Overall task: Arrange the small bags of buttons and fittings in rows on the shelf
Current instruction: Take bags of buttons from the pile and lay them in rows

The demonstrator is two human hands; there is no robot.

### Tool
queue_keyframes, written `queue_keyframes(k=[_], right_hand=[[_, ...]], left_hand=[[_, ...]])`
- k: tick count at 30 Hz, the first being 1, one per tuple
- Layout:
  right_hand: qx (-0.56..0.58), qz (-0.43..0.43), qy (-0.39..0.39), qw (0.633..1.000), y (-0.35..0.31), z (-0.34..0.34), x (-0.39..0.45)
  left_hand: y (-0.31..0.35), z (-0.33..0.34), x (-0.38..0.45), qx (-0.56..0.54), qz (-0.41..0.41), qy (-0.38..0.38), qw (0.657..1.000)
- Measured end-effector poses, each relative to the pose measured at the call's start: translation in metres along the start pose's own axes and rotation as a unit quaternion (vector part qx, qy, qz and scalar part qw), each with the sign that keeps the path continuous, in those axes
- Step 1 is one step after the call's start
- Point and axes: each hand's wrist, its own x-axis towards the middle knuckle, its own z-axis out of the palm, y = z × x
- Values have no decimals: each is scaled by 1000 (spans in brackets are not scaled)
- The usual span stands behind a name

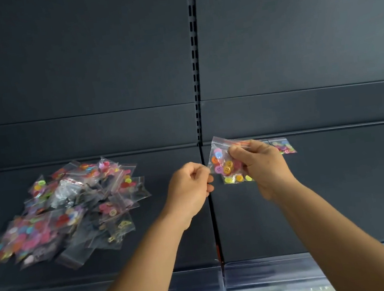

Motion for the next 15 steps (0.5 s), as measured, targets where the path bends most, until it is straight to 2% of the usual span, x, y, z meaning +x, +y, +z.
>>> queue_keyframes(k=[6, 11, 15], right_hand=[[-36, -5, -21, 999, 5, -27, 5], [-30, 18, -55, 998, 7, -48, 5], [-59, 25, 3, 998, 10, -77, 12]], left_hand=[[11, 29, 0, 5, 36, 10, 999], [10, 48, 3, -4, 18, 11, 1000], [9, 66, 7, -20, 7, 13, 1000]])
